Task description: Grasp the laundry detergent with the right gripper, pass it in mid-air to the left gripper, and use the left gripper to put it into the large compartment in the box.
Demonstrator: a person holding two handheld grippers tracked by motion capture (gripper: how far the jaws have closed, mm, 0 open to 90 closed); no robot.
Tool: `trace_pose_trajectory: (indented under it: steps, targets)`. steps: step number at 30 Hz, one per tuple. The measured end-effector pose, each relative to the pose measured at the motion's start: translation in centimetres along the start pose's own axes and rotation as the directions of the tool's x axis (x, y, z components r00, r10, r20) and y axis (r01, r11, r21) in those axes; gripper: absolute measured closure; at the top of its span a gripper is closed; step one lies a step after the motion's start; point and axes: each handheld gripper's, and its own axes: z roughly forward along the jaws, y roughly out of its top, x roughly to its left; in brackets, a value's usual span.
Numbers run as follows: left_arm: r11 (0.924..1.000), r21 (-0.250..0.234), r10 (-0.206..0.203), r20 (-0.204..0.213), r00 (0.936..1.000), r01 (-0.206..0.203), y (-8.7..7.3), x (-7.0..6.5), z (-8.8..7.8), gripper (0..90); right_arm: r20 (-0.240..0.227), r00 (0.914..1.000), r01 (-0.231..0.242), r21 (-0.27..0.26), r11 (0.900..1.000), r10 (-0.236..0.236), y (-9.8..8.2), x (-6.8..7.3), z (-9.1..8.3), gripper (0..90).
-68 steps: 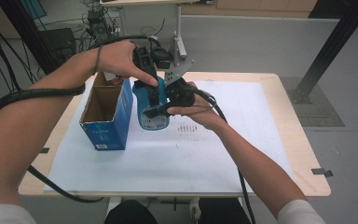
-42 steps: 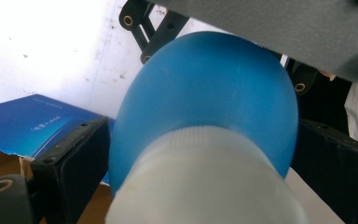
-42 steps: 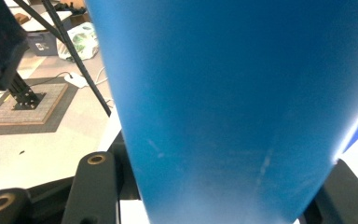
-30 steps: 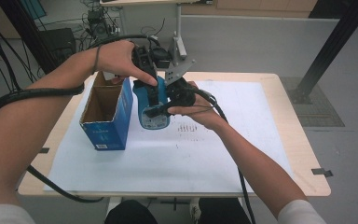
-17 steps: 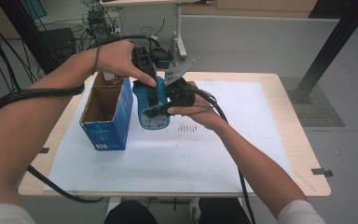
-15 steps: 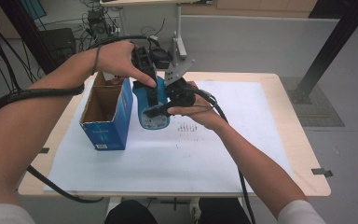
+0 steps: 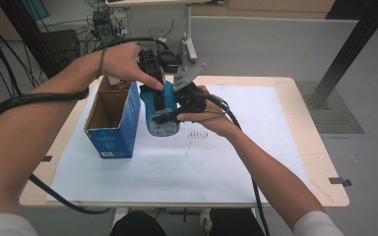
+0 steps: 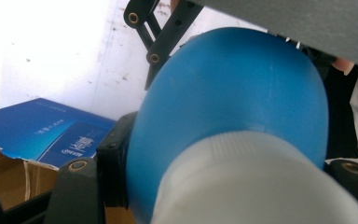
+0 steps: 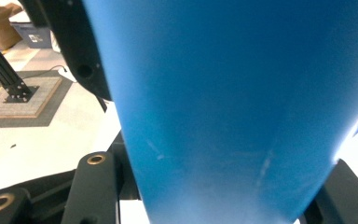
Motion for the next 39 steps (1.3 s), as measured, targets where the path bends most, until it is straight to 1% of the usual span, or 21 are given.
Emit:
trace_pose_trajectory:
  steps: [5, 8, 10, 11, 17, 18, 19, 20, 23, 28, 33, 35, 37, 39]
  targets:
    - [0.9998, -0.012, 0.016, 0.000, 0.9999, -0.016, -0.05, 0.03, 0.02, 35.1, 0.007, 0.9999, 0.010, 0.001, 1.000, -0.010, -0.07, -0.04, -0.01, 44.1]
    - [0.9996, -0.017, 0.021, 0.010, 0.9997, -0.020, -0.16, -0.02, -0.01, 35.1, 0.009, 0.9999, 0.013, 0.004, 1.000, -0.013, -0.05, 0.03, -0.06, 44.1]
    - [0.9996, -0.017, 0.023, 0.013, 0.9997, -0.022, -0.18, -0.01, 0.06, 35.1, 0.003, 1.0000, 0.007, 0.004, 1.000, -0.007, -0.04, 0.16, -0.06, 44.1]
    - [0.9996, -0.016, 0.022, 0.013, 0.9997, -0.022, -0.17, -0.02, 0.10, 35.1, 0.010, 0.9998, 0.018, 0.008, 1.000, -0.018, -0.06, 0.09, -0.02, 44.1]
    - [0.9996, -0.006, 0.028, 0.010, 0.9996, -0.028, -0.15, -0.11, 0.09, 35.2, 0.013, 0.9997, 0.018, 0.011, 1.000, -0.018, -0.10, 0.19, 0.06, 44.1]
    - [0.9996, -0.005, 0.028, 0.008, 0.9996, -0.028, -0.15, -0.14, 0.05, 35.2, 0.014, 0.9996, 0.024, 0.007, 1.000, -0.024, -0.09, 0.17, 0.08, 44.1]
    - [0.9995, -0.005, 0.031, 0.008, 0.9995, -0.030, -0.14, -0.16, 0.01, 35.3, 0.016, 0.9997, 0.018, 0.010, 1.000, -0.018, -0.08, 0.23, 0.03, 44.1]
    - [0.9994, -0.011, 0.032, 0.009, 0.9995, -0.032, -0.16, -0.17, 0.03, 35.3, 0.017, 0.9995, 0.026, 0.006, 1.000, -0.026, -0.05, 0.19, 0.04, 44.1]
    - [0.9991, -0.012, 0.041, 0.009, 0.9991, -0.041, -0.17, -0.19, 0.08, 35.4, 0.018, 0.9994, 0.028, 0.010, 1.000, -0.028, -0.04, 0.26, -0.01, 44.1]
    - [0.9989, -0.017, 0.045, 0.010, 0.9990, -0.044, -0.23, -0.17, 0.24, 35.4, 0.027, 0.9992, 0.029, 0.021, 0.999, -0.030, -0.10, 0.31, -0.01, 44.1]
    - [0.9985, -0.019, 0.052, 0.003, 0.9986, -0.052, -0.24, -0.18, 0.19, 35.5, 0.032, 0.9990, 0.031, 0.021, 0.999, -0.031, -0.09, 0.32, 0.02, 44.0]
    - [0.9986, -0.022, 0.048, 0.003, 0.9988, -0.048, -0.25, -0.23, 0.21, 35.5, 0.032, 0.9990, 0.030, 0.022, 0.999, -0.031, -0.09, 0.34, -0.01, 44.0]
    - [0.9983, -0.022, 0.054, -0.001, 0.9985, -0.054, -0.23, -0.23, 0.19, 35.5, 0.034, 0.9990, 0.029, 0.021, 0.999, -0.030, -0.09, 0.35, -0.02, 44.0]
    - [0.9984, -0.027, 0.049, -0.003, 0.9988, -0.049, -0.24, -0.29, 0.19, 35.6, 0.034, 0.9990, 0.029, 0.021, 0.999, -0.030, -0.09, 0.34, -0.06, 44.0]
